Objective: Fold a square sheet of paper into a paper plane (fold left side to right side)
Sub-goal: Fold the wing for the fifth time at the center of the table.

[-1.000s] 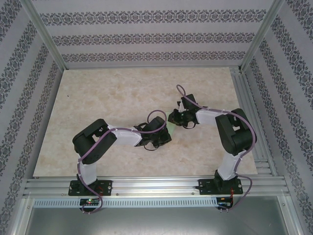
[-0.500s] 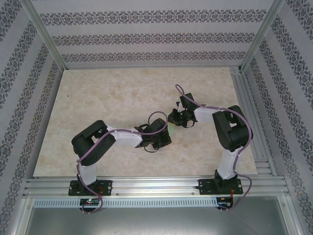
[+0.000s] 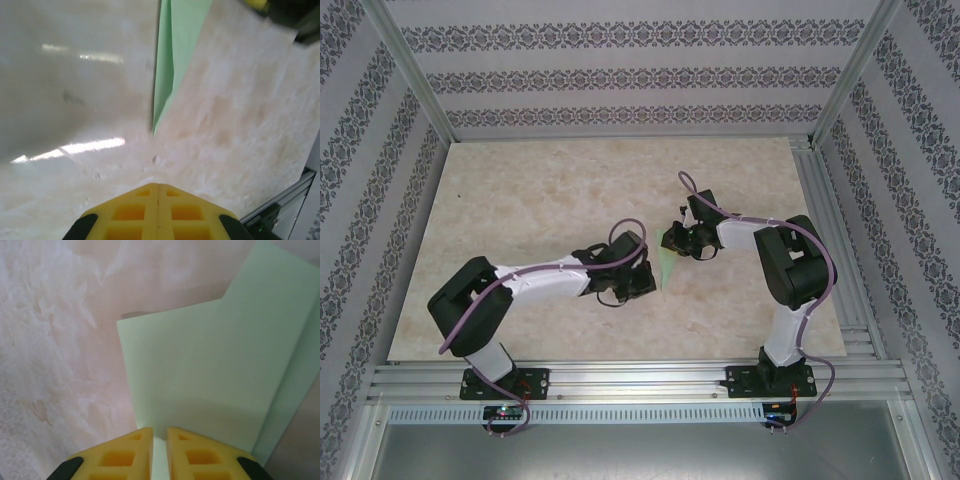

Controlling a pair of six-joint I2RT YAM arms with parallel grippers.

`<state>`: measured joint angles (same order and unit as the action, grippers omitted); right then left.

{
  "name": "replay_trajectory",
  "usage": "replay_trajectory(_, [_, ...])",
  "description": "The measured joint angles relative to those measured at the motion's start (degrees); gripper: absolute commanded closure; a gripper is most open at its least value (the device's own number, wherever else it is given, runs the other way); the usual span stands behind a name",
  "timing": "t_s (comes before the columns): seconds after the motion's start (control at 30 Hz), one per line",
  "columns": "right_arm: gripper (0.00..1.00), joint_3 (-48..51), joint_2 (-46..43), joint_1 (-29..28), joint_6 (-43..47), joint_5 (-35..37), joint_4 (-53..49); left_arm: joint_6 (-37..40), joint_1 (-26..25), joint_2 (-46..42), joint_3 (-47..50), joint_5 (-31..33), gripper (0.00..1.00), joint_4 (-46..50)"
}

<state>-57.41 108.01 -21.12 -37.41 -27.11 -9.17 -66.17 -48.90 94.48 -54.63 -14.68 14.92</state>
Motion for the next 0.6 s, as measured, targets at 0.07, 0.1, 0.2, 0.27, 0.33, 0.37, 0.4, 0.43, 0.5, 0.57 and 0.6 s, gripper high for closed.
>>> replay_trajectory(0.07, [0.79,0.0,-0.6,0.0,0.0,0.0,-0.2,1.4,2.3,0.0,-0.9,0.0,1.00,0.7])
replay_trajectory(0.1, [0.77,0.0,-1.1,0.0,0.1,0.1,-0.5,1.9,3.4,0.0,-1.3,0.0,1.00,1.2])
replay_trajectory(0.2, [0.75,0.0,-4.2,0.4,0.8,0.1,-1.8,3.9,5.6,0.8,-3.5,-0.5,1.00,2.4])
replay_trajectory(0.27, [0.74,0.0,-7.4,1.1,1.4,0.2,-3.0,5.1,6.2,2.2,-5.7,-0.9,1.00,3.3])
replay_trajectory(0.33, [0.73,0.2,-11.5,2.4,1.9,0.3,-4.1,6.5,6.2,4.2,-8.5,-1.5,1.00,3.9])
replay_trajectory(0.37, [0.73,0.4,-13.2,3.1,2.1,0.3,-4.4,7.0,6.3,5.0,-9.9,-1.8,1.00,4.3])
replay_trajectory(0.4, [0.73,1.0,-15.3,4.1,2.5,0.3,-4.6,7.5,6.4,6.0,-11.3,-2.2,1.00,4.5])
replay_trajectory(0.43, [0.73,1.8,-17.4,5.3,2.9,0.3,-4.9,7.9,6.4,7.0,-12.8,-2.7,1.00,4.5])
replay_trajectory(0.5, [0.73,3.8,-20.9,7.4,3.4,0.5,-5.9,8.6,6.5,8.8,-15.4,-3.7,1.00,4.6])
replay_trajectory(0.57, [0.73,6.5,-23.9,9.4,4.2,1.2,-7.4,9.1,6.4,10.4,-17.7,-4.8,1.00,4.5])
replay_trajectory(0.6, [0.73,8.0,-25.1,10.4,4.6,1.5,-8.2,9.2,6.3,11.1,-18.5,-5.3,1.00,4.5])
